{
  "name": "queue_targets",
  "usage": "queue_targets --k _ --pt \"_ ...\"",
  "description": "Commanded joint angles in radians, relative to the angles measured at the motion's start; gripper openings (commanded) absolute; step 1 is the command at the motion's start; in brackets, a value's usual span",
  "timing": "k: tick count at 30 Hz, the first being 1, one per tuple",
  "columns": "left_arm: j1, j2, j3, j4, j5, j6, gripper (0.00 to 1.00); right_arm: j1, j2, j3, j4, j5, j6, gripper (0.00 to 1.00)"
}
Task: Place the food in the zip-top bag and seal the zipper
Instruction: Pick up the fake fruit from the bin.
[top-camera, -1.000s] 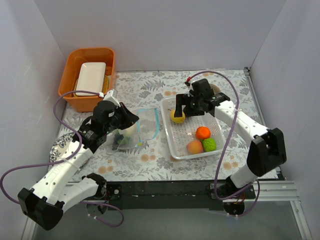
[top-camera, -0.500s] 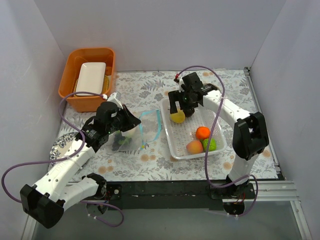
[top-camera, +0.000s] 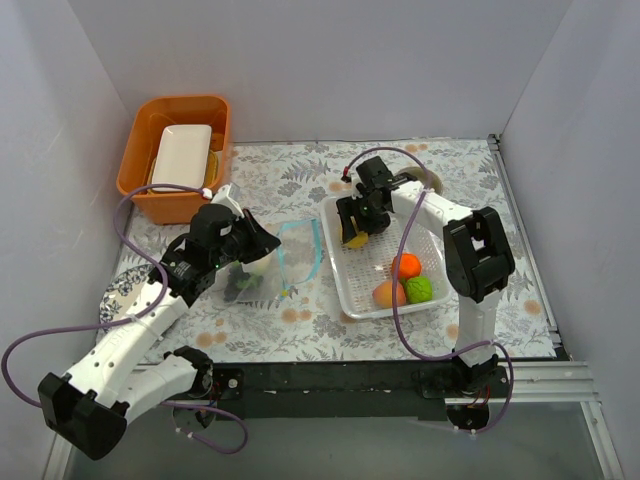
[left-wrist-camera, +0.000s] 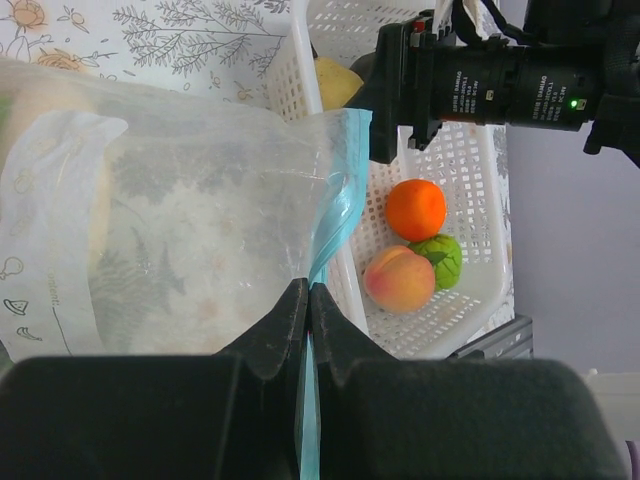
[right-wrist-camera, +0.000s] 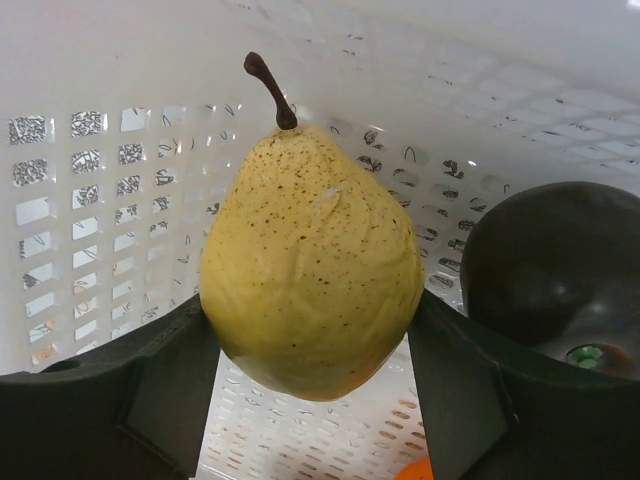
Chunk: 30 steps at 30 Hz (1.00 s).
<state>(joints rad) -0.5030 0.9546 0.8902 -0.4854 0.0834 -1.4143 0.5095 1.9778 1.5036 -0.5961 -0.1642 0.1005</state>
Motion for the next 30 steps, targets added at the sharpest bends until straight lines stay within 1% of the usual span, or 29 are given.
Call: queue_targets --k 1,2,3,5,9,10,11,15,21,22,30 --pt "0.003 -0.037 0.010 -0.002 -0.034 -0.002 0.00 -0.006 -0.040 -0.005 0.013 -0.031 -0.010 0.68" --pt "0.003 -0.037 0.010 -0.004 -0.034 -0.002 0.00 -0.005 -0.046 -0.011 0.018 -0.041 -0.008 0.63" --pt "0.003 -0.036 0.010 -0.007 -0.034 -0.002 0.00 -0.006 -0.053 -0.017 0.021 -0.043 -0.004 0.62" --pt "0.003 -0.043 0.012 -0.010 -0.040 -0.006 0.00 -0.006 -0.071 -0.037 0.028 -0.063 0.001 0.52" --pt "0.003 -0.092 -0.016 0.027 -0.065 -0.028 0.00 -0.005 -0.126 -0.100 0.044 -0.109 0.034 0.50" --pt "0.003 -0.096 -0.014 0.028 -0.071 -0.029 0.00 -0.005 -0.163 -0.120 0.053 -0.115 0.044 0.50" --pt "0.003 -0.094 -0.007 0.025 -0.071 -0.020 0.00 -0.005 -0.183 -0.164 0.073 -0.121 0.050 0.48" --pt "0.003 -0.060 0.024 -0.008 -0.071 0.008 0.00 -0.006 -0.269 -0.239 0.094 -0.117 0.077 0.47" --pt "0.003 -0.054 0.016 0.027 -0.050 0.002 0.00 -0.006 -0.362 -0.281 0.075 -0.097 0.088 0.44" --pt "0.003 -0.047 0.019 0.028 -0.048 0.002 0.00 -0.006 -0.378 -0.283 0.071 -0.094 0.091 0.41" --pt "0.003 -0.031 0.024 0.036 -0.037 0.003 0.00 -0.005 -0.444 -0.321 0.067 -0.067 0.128 0.41"
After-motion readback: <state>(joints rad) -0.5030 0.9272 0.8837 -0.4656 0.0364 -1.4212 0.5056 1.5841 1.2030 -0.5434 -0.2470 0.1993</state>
